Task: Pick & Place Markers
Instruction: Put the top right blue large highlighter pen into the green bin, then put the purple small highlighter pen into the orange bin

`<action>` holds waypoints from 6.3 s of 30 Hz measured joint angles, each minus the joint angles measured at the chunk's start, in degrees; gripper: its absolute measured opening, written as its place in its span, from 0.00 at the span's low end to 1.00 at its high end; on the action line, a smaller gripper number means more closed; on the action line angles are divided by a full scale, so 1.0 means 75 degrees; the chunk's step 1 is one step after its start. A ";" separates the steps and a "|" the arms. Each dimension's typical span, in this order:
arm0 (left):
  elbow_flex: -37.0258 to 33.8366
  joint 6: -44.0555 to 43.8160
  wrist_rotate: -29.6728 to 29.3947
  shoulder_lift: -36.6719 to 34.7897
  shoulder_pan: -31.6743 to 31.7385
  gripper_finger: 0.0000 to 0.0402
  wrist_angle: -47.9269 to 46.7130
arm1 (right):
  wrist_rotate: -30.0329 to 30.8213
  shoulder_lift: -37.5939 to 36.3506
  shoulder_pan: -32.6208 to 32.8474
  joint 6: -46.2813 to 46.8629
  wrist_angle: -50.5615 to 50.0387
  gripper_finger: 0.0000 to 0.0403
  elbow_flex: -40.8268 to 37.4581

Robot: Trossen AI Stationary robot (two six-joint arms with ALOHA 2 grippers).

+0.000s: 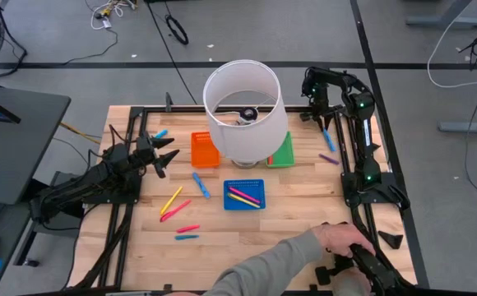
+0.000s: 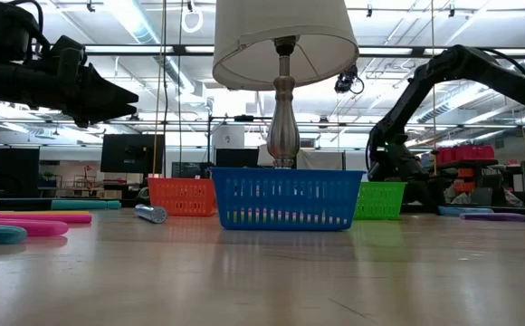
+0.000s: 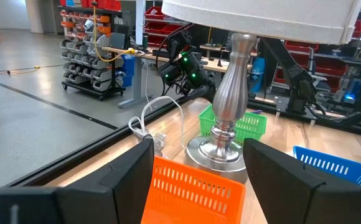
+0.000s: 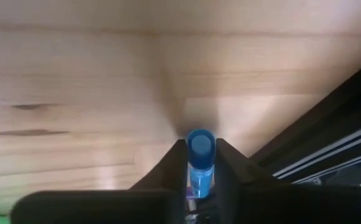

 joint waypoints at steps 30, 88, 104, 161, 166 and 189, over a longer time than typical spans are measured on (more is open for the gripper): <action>-0.0001 0.0001 0.0000 0.0001 0.0000 0.63 0.0000 | -0.1485 -0.1995 0.0079 0.0562 0.0023 0.09 0.0007; 0.0001 0.0001 -0.0001 0.0003 -0.0001 0.63 0.0000 | -0.5248 -0.1492 0.2479 0.1607 0.1131 0.09 0.0013; 0.0001 0.0001 -0.0001 0.0000 -0.0001 0.63 0.0000 | -0.5260 -0.1492 0.2498 0.1458 0.1469 0.15 0.0013; -0.0001 0.0001 -0.0001 0.0000 -0.0001 0.63 0.0000 | -0.2444 -0.3695 0.2387 -0.2344 0.1160 0.46 0.0010; -0.0002 0.0001 0.0002 0.0000 0.0002 0.63 0.0000 | -0.2317 -0.3701 0.2378 -0.3801 0.0872 0.46 0.0007; 0.0000 0.0000 0.0000 0.0002 0.0000 0.63 0.0000 | -0.0621 -0.4128 0.2439 -0.4441 0.0955 0.46 -0.0574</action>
